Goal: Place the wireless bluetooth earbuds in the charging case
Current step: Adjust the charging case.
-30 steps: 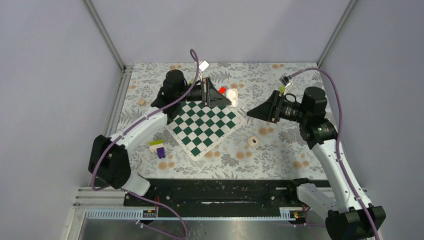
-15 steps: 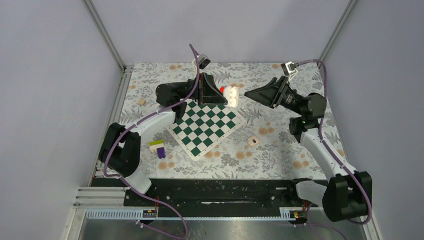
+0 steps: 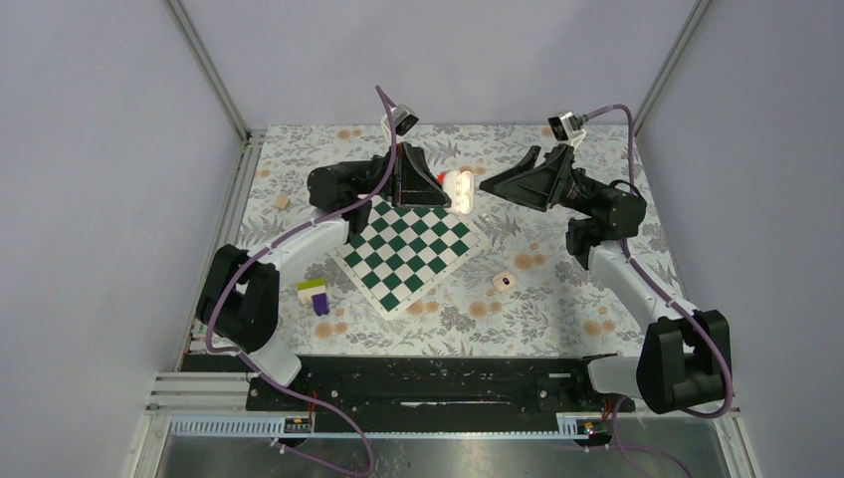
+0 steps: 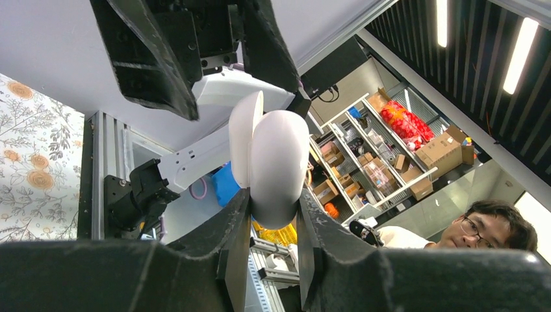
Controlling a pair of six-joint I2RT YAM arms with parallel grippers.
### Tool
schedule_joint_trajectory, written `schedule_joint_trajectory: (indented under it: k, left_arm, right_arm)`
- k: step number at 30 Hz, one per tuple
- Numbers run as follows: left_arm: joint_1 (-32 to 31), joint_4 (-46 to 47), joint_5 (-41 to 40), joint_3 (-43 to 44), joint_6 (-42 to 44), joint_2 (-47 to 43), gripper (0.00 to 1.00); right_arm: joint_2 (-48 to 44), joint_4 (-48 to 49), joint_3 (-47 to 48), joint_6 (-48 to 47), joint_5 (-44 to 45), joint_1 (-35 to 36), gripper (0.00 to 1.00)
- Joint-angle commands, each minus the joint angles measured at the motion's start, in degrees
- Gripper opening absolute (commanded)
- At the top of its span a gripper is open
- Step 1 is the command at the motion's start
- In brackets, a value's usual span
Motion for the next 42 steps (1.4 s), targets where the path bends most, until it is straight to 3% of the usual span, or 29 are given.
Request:
schedule_joint_trajectory:
  k: [1,16,21,29,38,42]
  left_arm:
    - [0.30,4.60,-0.55,2.98,-0.74,-1.53,0.00]
    - [0.30,4.64,-0.90,3.30,-1.40,-0.23,0.00]
    - [0.30,4.68,-0.85,3.63,-1.56,0.11,0.00]
    - [0.30,4.69,-1.03,3.83,-1.49,0.16,0.00]
    - [0.30,4.74,-1.06,3.77,-1.31,-0.44,0.00]
    - [0.30,4.74,-1.04,3.64,-1.20,-0.55,0.00]
  right_arm:
    - [1.82,5.14,4.52,1.06,-3.41,2.77,0.74]
    - [6.28,5.14,9.46,-0.04,-5.88,6.63,0.66]
    - [6.18,5.25,9.62,-0.37,-6.64,6.97,0.56]
    - [6.44,5.20,9.92,-0.48,-7.38,7.51,0.56]
    - [7.80,5.24,10.17,-0.56,-6.92,7.85,0.48]
    - [7.75,5.24,10.19,-0.45,-6.95,7.87,0.40]
